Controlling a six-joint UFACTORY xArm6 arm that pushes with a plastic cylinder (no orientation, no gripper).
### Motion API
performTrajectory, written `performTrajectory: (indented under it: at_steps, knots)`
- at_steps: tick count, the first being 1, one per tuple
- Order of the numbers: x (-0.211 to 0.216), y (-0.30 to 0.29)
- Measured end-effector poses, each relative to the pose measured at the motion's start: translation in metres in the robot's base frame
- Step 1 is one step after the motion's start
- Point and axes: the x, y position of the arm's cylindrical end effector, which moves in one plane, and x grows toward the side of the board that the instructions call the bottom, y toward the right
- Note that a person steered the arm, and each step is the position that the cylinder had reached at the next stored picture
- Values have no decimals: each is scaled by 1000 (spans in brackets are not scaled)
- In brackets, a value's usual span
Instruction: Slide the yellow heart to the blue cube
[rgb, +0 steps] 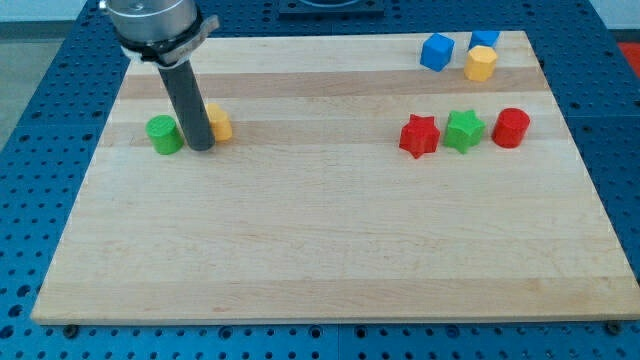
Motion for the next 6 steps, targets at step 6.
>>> performTrajectory:
  at_steps: [6]
  knots:
    - [-87,51]
